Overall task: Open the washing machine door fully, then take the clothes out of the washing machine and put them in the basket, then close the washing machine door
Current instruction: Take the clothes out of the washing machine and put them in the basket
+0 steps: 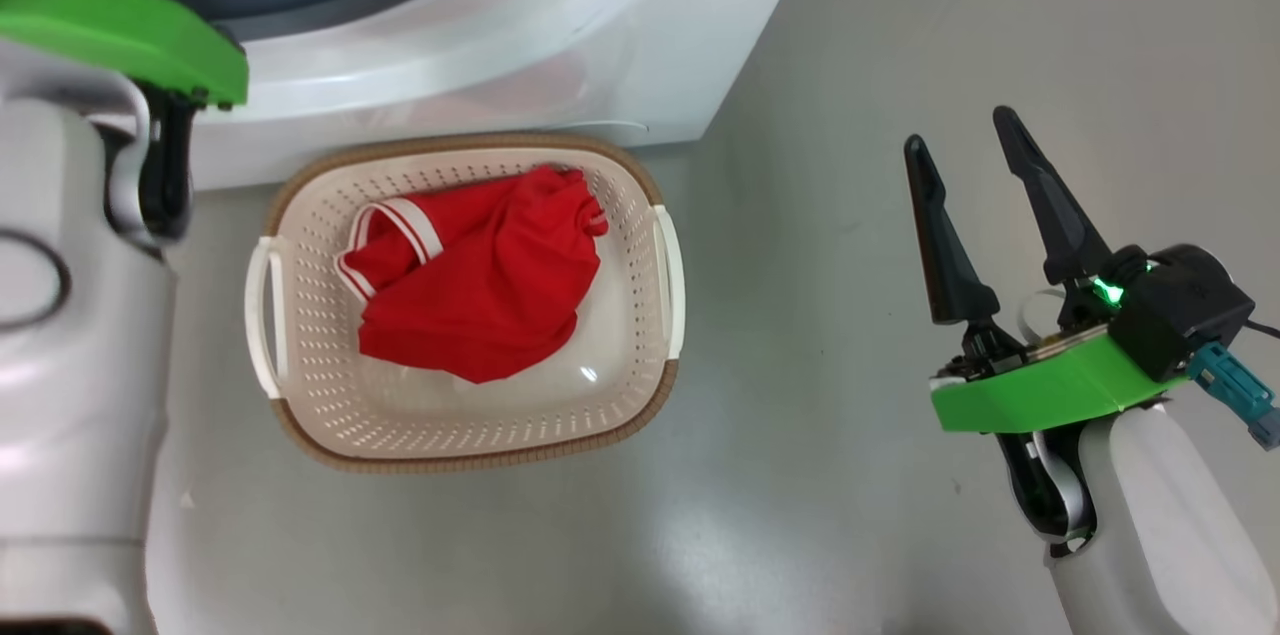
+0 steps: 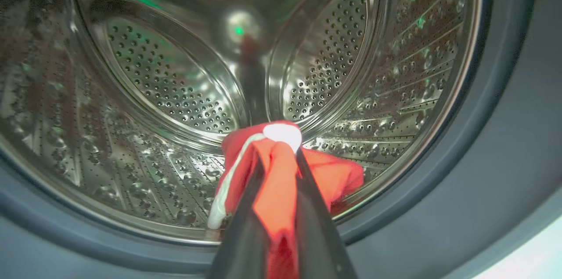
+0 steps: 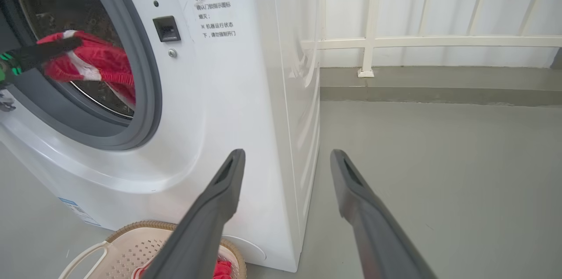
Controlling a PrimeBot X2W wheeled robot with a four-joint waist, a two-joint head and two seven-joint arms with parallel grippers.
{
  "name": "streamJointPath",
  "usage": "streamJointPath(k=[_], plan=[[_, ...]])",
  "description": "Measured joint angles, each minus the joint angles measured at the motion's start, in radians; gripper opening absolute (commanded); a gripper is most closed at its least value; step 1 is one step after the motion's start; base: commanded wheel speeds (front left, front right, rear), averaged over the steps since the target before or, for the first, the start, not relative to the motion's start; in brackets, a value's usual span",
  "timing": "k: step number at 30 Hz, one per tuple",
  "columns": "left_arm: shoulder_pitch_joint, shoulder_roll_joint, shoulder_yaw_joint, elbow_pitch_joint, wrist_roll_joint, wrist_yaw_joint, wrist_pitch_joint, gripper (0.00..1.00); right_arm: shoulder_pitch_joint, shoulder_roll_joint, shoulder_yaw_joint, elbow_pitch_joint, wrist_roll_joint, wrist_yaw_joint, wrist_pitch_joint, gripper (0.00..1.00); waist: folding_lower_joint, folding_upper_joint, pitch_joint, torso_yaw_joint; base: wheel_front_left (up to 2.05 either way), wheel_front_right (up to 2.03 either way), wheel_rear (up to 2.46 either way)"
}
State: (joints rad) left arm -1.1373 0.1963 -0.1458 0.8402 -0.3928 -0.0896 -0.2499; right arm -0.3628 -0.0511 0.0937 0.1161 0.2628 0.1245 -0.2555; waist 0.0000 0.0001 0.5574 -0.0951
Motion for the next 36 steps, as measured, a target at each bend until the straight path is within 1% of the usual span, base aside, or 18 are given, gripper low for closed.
streamJointPath(k=[4, 6, 7, 11, 16, 22, 26, 36], plan=[[0.125, -0.008, 0.053, -0.182, 0.021, 0.036, -0.004, 0.0, 0.017, 0.0, -0.01, 0.009, 0.0, 0.0, 0.0, 1.0, 0.0, 0.0, -0.029, 0.008, 0.0, 0.0, 0.0], [0.196, -0.022, 0.073, -0.25, 0.033, 0.043, -0.004, 0.0, 0.022, 0.0, -0.012, 0.015, 0.0, 0.0, 0.0, 1.0, 0.0, 0.0, -0.046, 0.011, 0.0, 0.0, 0.0], [0.26, -0.037, 0.086, -0.308, 0.052, 0.047, -0.004, 0.0, 0.031, 0.0, -0.012, 0.017, 0.0, 0.0, 0.0, 1.0, 0.0, 0.0, -0.063, 0.015, 0.0, 0.0, 0.0], [0.368, -0.066, 0.109, -0.402, 0.087, 0.054, -0.004, 0.0, 0.042, 0.0, -0.013, 0.025, 0.0, 0.0, 0.0, 1.0, 0.0, 0.0, -0.102, 0.022, 0.0, 0.0, 0.0], [0.476, -0.098, 0.133, -0.475, 0.117, 0.053, -0.006, 0.0, 0.078, 0.0, -0.015, 0.037, 0.0, 0.0, 0.0, 1.0, 0.0, 0.0, -0.156, 0.032, 0.0, 0.0, 0.0], [0.569, -0.133, 0.149, -0.518, 0.131, 0.053, -0.007, 0.0, 0.111, 0.0, -0.016, 0.048, 0.0, 0.0, 0.0, 1.0, 0.0, 0.0, -0.22, 0.049, 0.0, 0.0, 0.0], [0.623, -0.145, 0.158, -0.537, 0.131, 0.045, -0.007, 0.0, 0.121, 0.0, -0.015, 0.051, 0.0, 0.0, 0.0, 1.0, 0.0, 0.0, -0.259, 0.059, 0.0, 0.0, 0.0], [0.769, -0.16, 0.146, -0.629, 0.13, 0.047, -0.007, 0.0, 0.157, 0.0, -0.011, 0.062, 0.0, 0.0, 0.0, 1.0, 0.0, 0.0, -0.338, 0.068, 0.0, 0.0, 0.0]])
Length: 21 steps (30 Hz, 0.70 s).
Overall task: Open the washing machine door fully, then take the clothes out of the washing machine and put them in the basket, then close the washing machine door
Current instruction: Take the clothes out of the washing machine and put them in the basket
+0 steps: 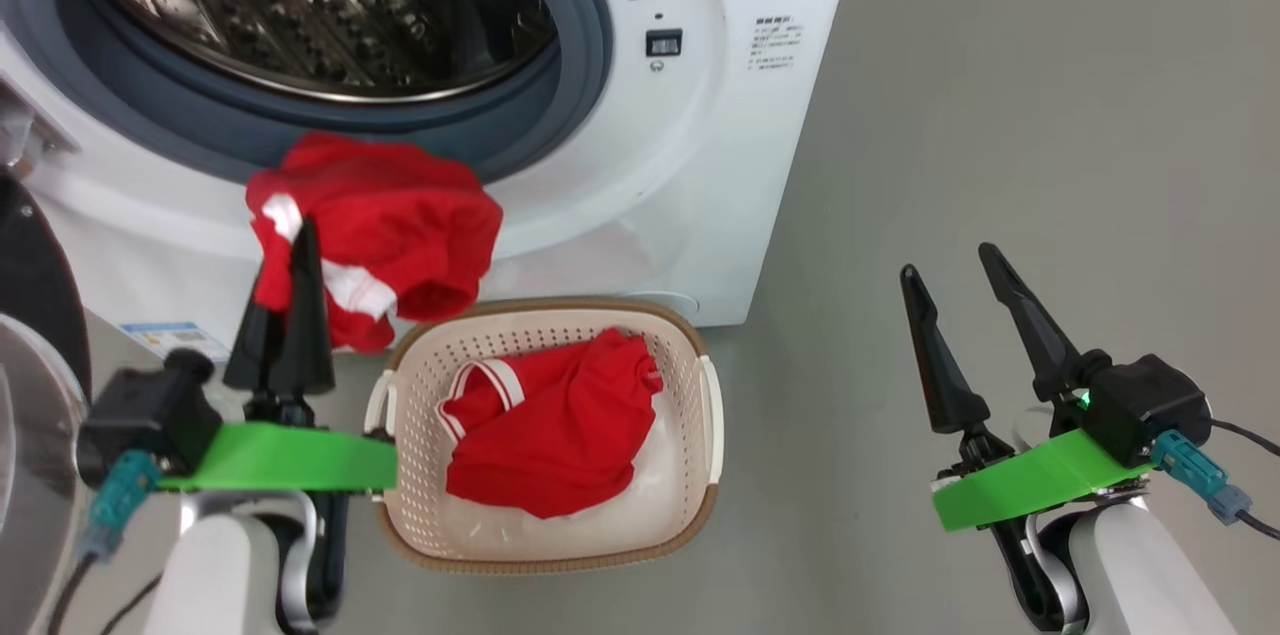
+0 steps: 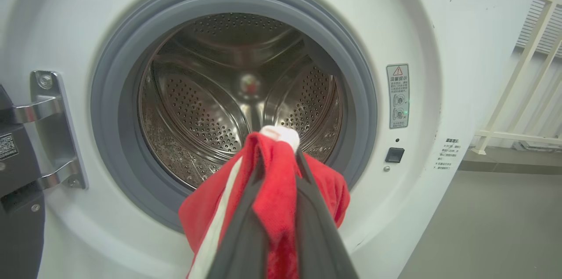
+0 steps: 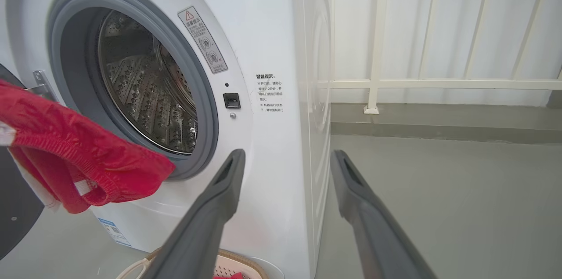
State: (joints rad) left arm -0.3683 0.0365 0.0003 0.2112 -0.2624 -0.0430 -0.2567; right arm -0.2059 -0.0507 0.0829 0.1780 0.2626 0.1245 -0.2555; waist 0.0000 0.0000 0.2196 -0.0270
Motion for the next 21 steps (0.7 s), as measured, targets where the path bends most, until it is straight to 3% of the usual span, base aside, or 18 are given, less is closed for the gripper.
streamJointPath(k=[12, 21], plan=[[0.107, -0.002, -0.027, -0.051, -0.073, 0.026, 0.0, 0.0, 0.022, 0.0, 0.001, 0.007, 0.0, 0.0, 0.0, 1.0, 0.0001, 0.0, -0.043, -0.014, 0.0, 0.0, 0.0], [0.092, -0.001, -0.074, 0.104, -0.109, 0.026, 0.0, 0.0, 0.022, 0.0, 0.008, 0.007, 0.0, 0.0, 0.0, 1.0, 0.0, 0.0, -0.022, -0.021, 0.0, 0.0, 0.0]])
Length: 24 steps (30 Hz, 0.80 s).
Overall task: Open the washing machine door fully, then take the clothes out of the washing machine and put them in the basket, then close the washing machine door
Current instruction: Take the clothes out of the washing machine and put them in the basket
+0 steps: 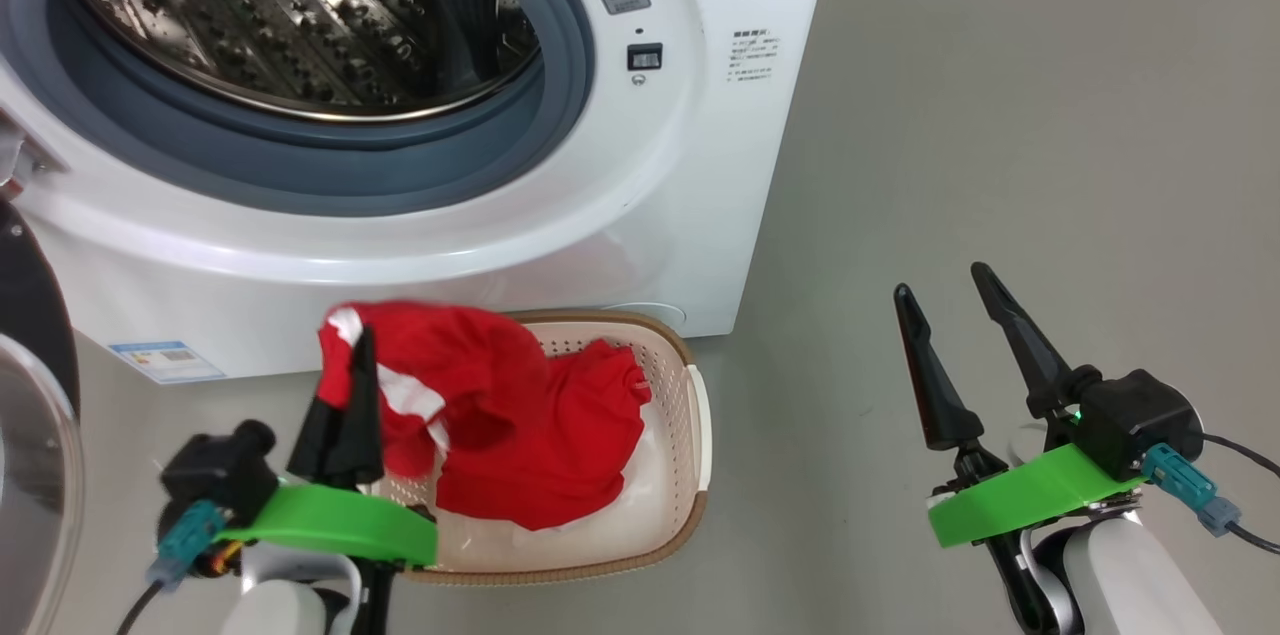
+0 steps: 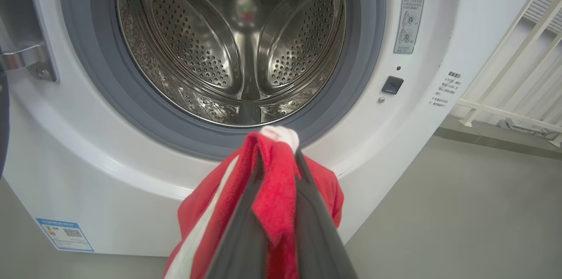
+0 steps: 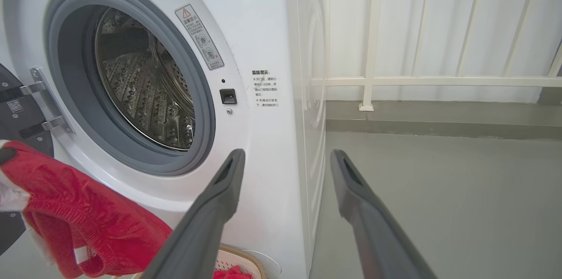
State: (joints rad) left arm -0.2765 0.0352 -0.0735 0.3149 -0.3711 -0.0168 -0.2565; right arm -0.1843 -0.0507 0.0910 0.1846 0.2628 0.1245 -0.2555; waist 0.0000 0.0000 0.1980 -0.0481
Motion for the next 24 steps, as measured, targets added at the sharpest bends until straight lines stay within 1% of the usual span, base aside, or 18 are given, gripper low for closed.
streamJointPath(k=[6, 7, 8, 11, 12, 13, 19, 24], plan=[[-0.09, -0.001, -0.045, 0.227, -0.035, -0.003, 0.001, 0.0, 0.0, 0.0, 0.012, 0.001, 0.0, 0.0, 0.0, 1.0, 0.0001, 0.0, 0.015, -0.01, 0.0, 0.0, 0.0], [-0.11, -0.001, -0.049, 0.27, -0.043, -0.01, 0.004, 0.0, -0.001, 0.0, 0.014, 0.002, 0.0, 0.0, 0.0, 1.0, 0.0, 0.0, 0.017, -0.012, 0.0, 0.0, 0.0], [-0.11, -0.001, -0.049, 0.27, -0.043, -0.01, 0.004, 0.0, -0.001, 0.0, 0.014, 0.002, 0.0, 0.0, 0.0, 1.0, 0.0, 0.0, 0.017, -0.012, 0.0, 0.0, 0.0], [-0.171, -0.001, -0.065, 0.394, -0.07, -0.019, 0.027, 0.0, -0.002, 0.0, 0.024, 0.004, 0.0, 0.0, 0.0, 1.0, 0.0, 0.0, 0.025, -0.021, 0.0, 0.0, 0.0], [-0.21, -0.002, -0.077, 0.47, -0.078, -0.026, 0.046, 0.0, -0.004, 0.0, 0.026, 0.004, 0.0, 0.0, 0.0, 1.0, 0.0, 0.0, 0.035, -0.027, 0.0, 0.0, 0.0], [-0.21, -0.002, -0.077, 0.47, -0.078, -0.026, 0.046, 0.0, -0.004, 0.0, 0.026, 0.004, 0.0, 0.0, 0.0, 1.0, 0.0, 0.0, 0.035, -0.027, 0.0, 0.0, 0.0], [-0.328, -0.005, -0.093, 0.652, -0.099, -0.056, 0.094, 0.0, -0.017, 0.0, 0.035, 0.007, 0.0, 0.0, 0.0, 1.0, 0.0, 0.0, 0.078, -0.043, 0.0, 0.0, 0.0], [-0.421, -0.003, -0.102, 0.761, -0.104, -0.074, 0.134, 0.0, -0.054, 0.0, 0.048, 0.007, 0.001, 0.0, 0.0, 1.0, 0.0, 0.0, 0.13, -0.056, 0.0, 0.0, 0.0]])
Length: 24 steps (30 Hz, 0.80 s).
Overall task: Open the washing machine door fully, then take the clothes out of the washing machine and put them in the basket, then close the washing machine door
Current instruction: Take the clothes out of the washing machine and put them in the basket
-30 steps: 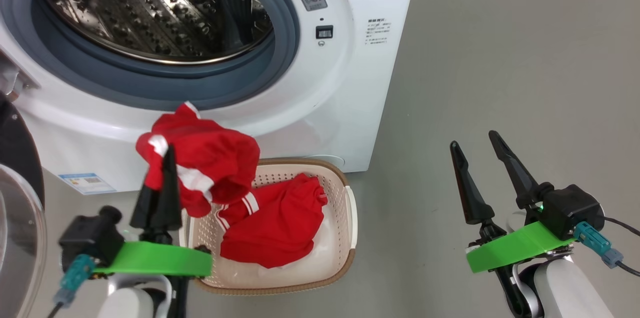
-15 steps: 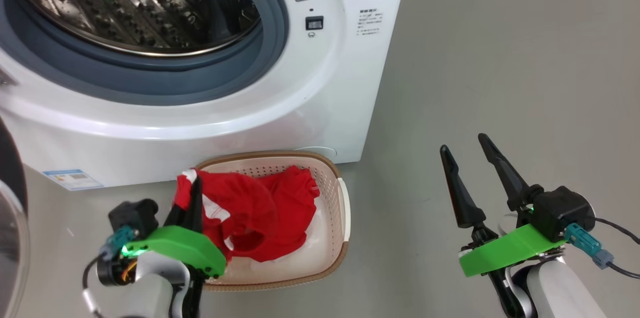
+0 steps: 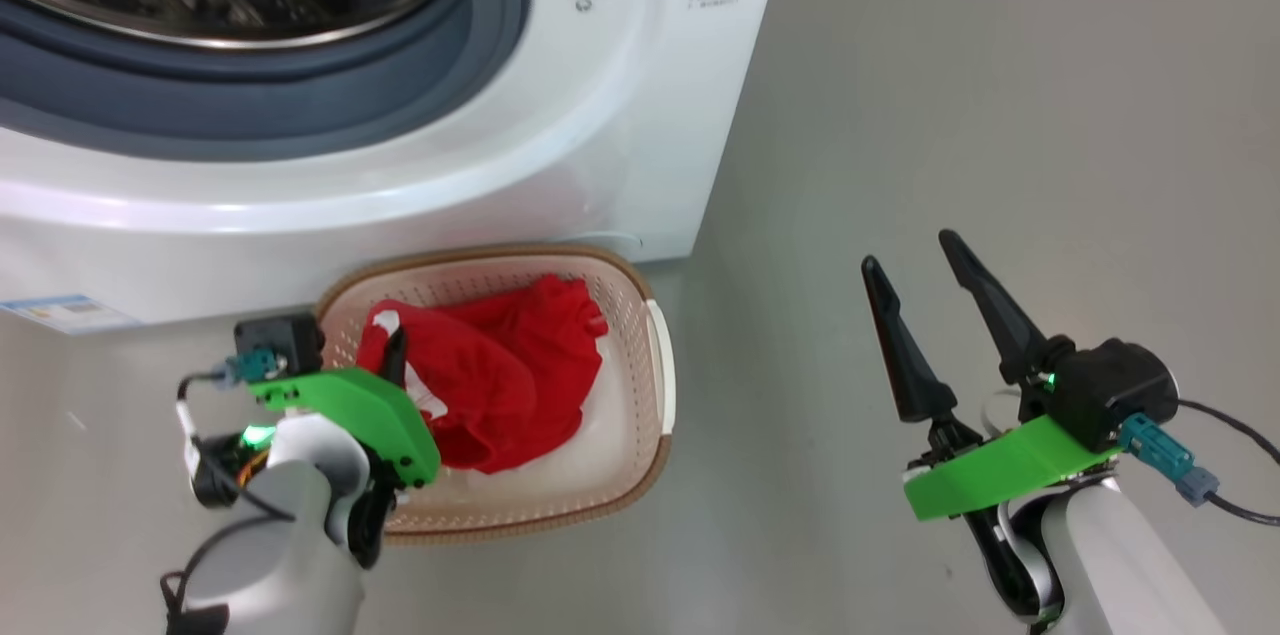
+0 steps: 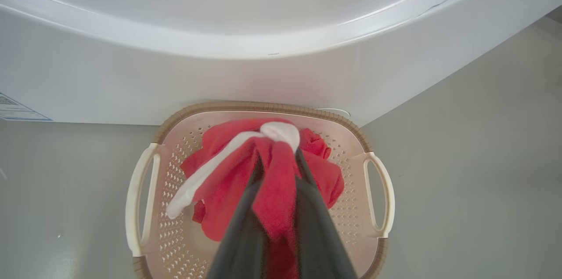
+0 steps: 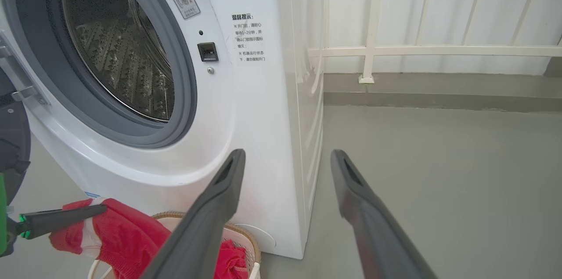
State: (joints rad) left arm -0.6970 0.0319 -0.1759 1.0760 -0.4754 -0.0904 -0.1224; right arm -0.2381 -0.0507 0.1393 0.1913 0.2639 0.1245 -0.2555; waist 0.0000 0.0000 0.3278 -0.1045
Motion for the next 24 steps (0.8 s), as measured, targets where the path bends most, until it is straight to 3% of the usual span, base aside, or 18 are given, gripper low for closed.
streamJointPath(k=[11, 24], plan=[[-0.113, 0.0, -0.049, 0.16, 0.0, -0.024, 0.082, 0.0, -0.055, 0.0, 0.012, -0.004, 0.0, 0.0, 0.0, 1.0, 0.0, 0.0, 0.121, -0.02, 0.0, 0.0, 0.0], [-0.161, 0.019, -0.083, 0.209, 0.002, -0.019, 0.143, 0.0, -0.096, 0.0, 0.029, -0.013, 0.001, 0.0, 0.0, 1.0, 0.0, 0.0001, 0.243, -0.039, 0.0, 0.0, 0.0]])
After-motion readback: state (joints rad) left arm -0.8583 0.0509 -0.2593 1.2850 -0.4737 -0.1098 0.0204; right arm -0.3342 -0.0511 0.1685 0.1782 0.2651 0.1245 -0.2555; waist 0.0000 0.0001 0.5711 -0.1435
